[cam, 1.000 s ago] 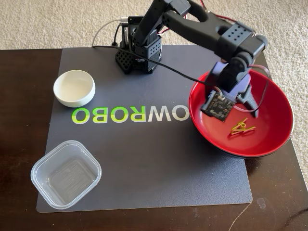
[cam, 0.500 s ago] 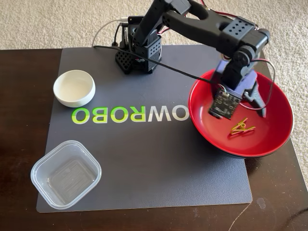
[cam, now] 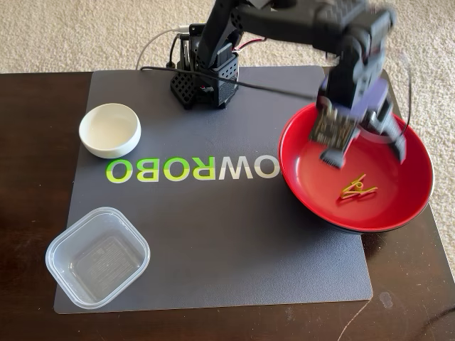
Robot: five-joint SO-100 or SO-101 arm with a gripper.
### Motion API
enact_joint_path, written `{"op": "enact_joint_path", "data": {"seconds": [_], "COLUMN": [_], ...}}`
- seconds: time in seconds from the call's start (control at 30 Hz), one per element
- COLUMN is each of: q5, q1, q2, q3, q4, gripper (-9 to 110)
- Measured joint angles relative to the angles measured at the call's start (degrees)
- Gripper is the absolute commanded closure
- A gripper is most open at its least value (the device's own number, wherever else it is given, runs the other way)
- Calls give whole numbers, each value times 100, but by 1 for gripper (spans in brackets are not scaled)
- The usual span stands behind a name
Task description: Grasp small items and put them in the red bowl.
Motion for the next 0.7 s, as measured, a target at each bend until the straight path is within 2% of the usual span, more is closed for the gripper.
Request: {"op": "enact_joint_path", "data": {"seconds": [0.07, 0.17, 0.23, 0.37, 0.47, 0.57, 0.7], "q5": [70, 97, 132, 26, -9, -79, -105], "q1": [-18, -123, -97, -35, 70, 501, 686], "q2": [26, -62, -18, -132, 35, 835, 905], "q3": [-70, 396, 352, 114, 1679, 2689, 1688], "q4": [88, 211, 88, 255, 193, 202, 220], "gripper": [58, 56, 58, 55, 59, 58, 59]}}
